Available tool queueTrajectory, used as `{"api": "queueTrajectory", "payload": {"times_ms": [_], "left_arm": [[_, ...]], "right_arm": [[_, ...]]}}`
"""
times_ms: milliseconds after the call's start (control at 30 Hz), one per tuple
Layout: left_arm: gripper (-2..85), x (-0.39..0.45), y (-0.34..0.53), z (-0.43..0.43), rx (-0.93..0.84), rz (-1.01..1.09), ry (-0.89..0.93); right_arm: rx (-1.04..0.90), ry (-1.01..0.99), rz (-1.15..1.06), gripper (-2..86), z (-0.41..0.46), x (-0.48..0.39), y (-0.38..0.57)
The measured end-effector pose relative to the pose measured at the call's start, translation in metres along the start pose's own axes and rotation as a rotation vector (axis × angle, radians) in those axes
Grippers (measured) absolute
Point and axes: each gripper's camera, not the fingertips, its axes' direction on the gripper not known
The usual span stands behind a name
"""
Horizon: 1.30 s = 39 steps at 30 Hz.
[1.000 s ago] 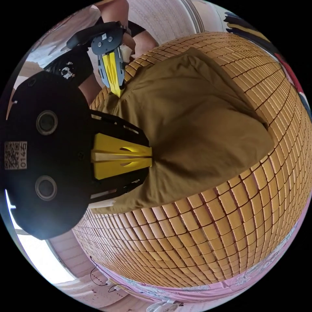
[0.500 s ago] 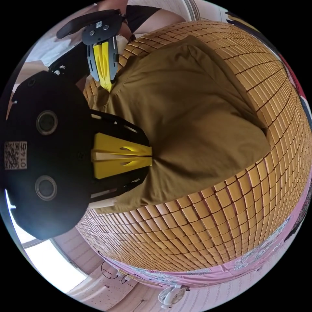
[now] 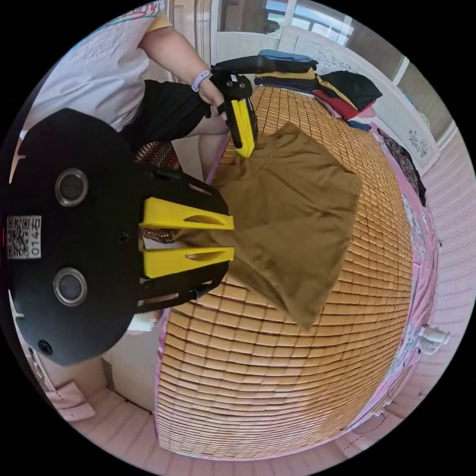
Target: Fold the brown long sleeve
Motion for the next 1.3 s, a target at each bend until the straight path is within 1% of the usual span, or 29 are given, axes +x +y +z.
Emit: {"api": "queueTrajectory", "payload": {"times_ms": [67,133,233,300,367,433,533,600,700,800,867,1000,1067,1100,1167,1233,1300], "left_arm": [[-0.9,0.021,0.028,-0.017,0.031,0.097,0.031],[-0.7,0.038,0.051,-0.031,0.048,0.149,0.055],[0.3,0.067,0.081,-0.054,0.132,0.215,0.06],[2.6,0.085,0.089,-0.065,0.16,0.249,0.033],[7.6,0.107,0.093,-0.076,0.202,0.288,-0.012],[11.9,0.119,0.095,-0.082,0.241,0.319,-0.014],[13.2,0.134,0.094,-0.084,0.245,0.352,-0.019],[13.7,0.138,0.089,-0.08,0.227,0.351,-0.047],[14.7,0.141,0.075,-0.07,0.184,0.324,-0.056],[15.0,0.145,0.057,-0.06,0.171,0.32,-0.083],[16.1,0.148,0.039,-0.05,0.168,0.335,-0.078],[17.1,0.161,0.007,-0.028,0.134,0.4,-0.072],[17.4,0.169,-0.017,-0.01,0.12,0.438,-0.064],[17.6,0.17,-0.023,-0.005,0.112,0.446,-0.061],[18.5,0.179,-0.047,0.014,0.084,0.488,-0.059],[18.5,0.186,-0.062,0.028,0.058,0.544,-0.062],[17.0,0.19,-0.073,0.041,0.036,0.599,-0.093]], "right_arm": [[-0.04,-0.047,0.099,8.0,0.004,0.017,0.048],[-0.078,-0.098,0.113,8.7,0.005,0.02,0.073],[-0.055,-0.093,0.106,9.8,-0.005,0.019,0.096],[-0.038,-0.103,0.129,11.3,-0.009,0.025,0.099],[-0.015,-0.11,0.202,13.1,-0.012,0.039,0.101],[0.01,-0.101,0.231,13.6,-0.015,0.049,0.105],[0.038,-0.125,0.243,13.7,-0.019,0.062,0.112],[0.038,-0.157,0.256,13.4,-0.021,0.072,0.112],[-0.022,-0.211,0.265,12.3,-0.016,0.086,0.105],[-0.093,-0.26,0.23,8.6,-0.01,0.094,0.099],[-0.104,-0.374,0.232,4.0,-0.012,0.109,0.104],[0.012,-0.495,0.227,1.7,-0.042,0.133,0.123],[0.119,-0.549,0.195,1.2,-0.07,0.142,0.138],[0.134,-0.57,0.191,1.2,-0.075,0.144,0.141],[0.195,-0.694,0.188,1.1,-0.091,0.152,0.15],[0.23,-0.777,0.181,1.1,-0.101,0.155,0.153],[0.245,-0.81,0.161,1.3,-0.109,0.154,0.154]]}}
